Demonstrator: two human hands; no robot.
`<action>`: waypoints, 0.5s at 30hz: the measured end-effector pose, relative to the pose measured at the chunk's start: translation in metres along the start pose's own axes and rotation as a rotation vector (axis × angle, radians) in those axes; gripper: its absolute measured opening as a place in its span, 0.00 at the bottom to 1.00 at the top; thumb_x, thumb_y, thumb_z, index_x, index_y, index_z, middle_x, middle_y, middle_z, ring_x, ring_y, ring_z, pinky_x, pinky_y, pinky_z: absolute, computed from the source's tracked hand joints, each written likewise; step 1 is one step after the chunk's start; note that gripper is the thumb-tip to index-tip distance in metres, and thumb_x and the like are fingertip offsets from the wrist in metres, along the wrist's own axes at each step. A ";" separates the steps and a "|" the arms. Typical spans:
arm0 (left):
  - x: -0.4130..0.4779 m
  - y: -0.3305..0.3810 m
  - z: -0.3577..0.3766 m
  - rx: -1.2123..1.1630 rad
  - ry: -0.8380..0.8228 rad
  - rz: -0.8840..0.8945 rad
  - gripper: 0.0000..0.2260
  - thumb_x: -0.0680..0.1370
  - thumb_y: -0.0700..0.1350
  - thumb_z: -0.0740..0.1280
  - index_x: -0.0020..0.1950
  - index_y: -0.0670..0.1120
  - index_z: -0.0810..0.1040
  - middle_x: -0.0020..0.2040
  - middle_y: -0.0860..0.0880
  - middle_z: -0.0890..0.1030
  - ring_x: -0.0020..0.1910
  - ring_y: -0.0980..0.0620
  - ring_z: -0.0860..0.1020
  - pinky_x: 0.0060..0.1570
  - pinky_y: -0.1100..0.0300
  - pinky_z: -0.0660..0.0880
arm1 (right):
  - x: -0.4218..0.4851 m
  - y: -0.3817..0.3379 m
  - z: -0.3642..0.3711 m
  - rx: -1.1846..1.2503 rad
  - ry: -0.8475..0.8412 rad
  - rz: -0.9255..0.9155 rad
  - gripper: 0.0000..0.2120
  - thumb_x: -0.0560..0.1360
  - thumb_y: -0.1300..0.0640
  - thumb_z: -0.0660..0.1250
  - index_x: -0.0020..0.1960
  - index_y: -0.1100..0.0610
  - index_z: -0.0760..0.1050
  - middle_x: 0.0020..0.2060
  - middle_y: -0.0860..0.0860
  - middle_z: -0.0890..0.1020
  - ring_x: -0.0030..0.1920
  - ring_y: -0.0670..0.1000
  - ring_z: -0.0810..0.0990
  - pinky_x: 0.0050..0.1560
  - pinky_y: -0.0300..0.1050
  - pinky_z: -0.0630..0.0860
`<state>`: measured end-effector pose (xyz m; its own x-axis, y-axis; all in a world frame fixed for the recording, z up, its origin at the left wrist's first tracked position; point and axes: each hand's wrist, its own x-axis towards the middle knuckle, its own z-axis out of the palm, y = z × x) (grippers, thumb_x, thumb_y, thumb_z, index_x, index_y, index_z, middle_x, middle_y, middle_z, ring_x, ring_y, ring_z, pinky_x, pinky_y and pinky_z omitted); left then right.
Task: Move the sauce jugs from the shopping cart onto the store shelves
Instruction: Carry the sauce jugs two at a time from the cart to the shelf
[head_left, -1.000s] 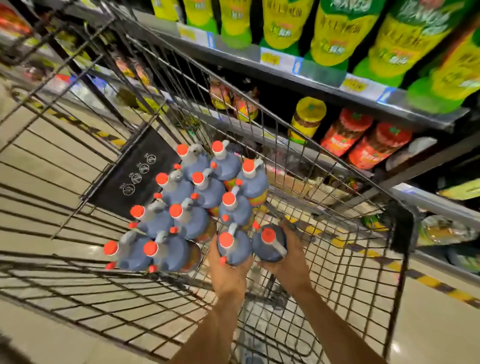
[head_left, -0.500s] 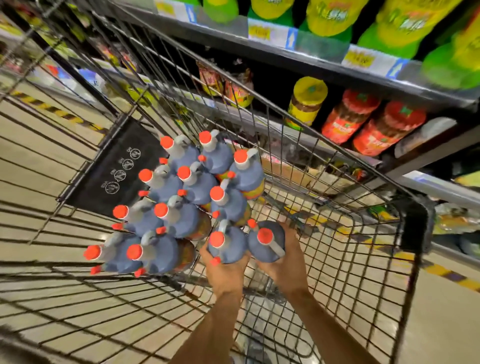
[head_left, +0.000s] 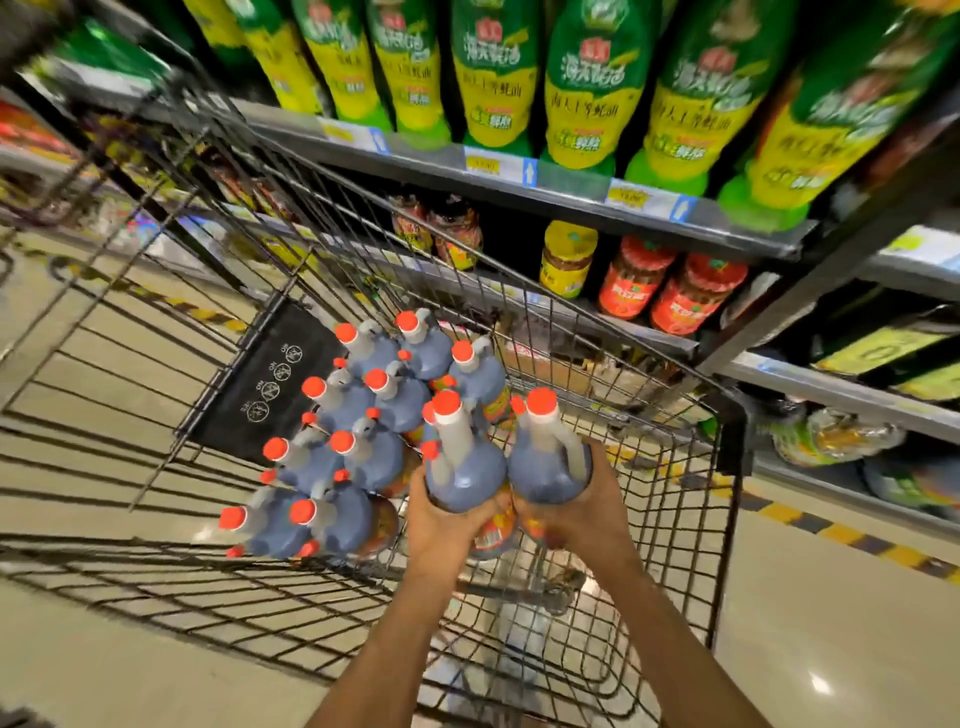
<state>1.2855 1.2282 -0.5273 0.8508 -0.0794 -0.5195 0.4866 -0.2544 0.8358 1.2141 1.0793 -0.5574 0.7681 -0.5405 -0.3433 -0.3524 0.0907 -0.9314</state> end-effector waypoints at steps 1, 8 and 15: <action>-0.005 0.007 -0.005 -0.018 -0.026 0.013 0.35 0.63 0.32 0.80 0.67 0.40 0.70 0.62 0.41 0.79 0.59 0.43 0.79 0.59 0.46 0.76 | -0.006 -0.012 -0.003 0.010 0.019 -0.012 0.41 0.55 0.61 0.82 0.65 0.61 0.70 0.55 0.49 0.81 0.52 0.39 0.82 0.47 0.36 0.79; -0.043 0.072 -0.035 -0.064 -0.100 0.171 0.30 0.64 0.32 0.79 0.64 0.38 0.75 0.57 0.42 0.82 0.48 0.52 0.82 0.44 0.68 0.79 | -0.053 -0.102 -0.002 -0.029 0.110 -0.099 0.34 0.57 0.62 0.85 0.59 0.48 0.75 0.52 0.45 0.83 0.51 0.45 0.83 0.46 0.34 0.78; -0.091 0.144 -0.086 -0.086 -0.164 0.352 0.31 0.60 0.43 0.84 0.60 0.41 0.78 0.53 0.44 0.85 0.49 0.50 0.83 0.50 0.55 0.80 | -0.114 -0.202 0.002 0.017 0.035 -0.230 0.36 0.57 0.49 0.84 0.61 0.49 0.74 0.55 0.44 0.83 0.55 0.44 0.83 0.50 0.40 0.80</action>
<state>1.2950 1.2822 -0.3441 0.9289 -0.3020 -0.2145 0.1917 -0.1033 0.9760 1.1987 1.1241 -0.3301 0.8081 -0.5771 -0.1178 -0.1612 -0.0243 -0.9866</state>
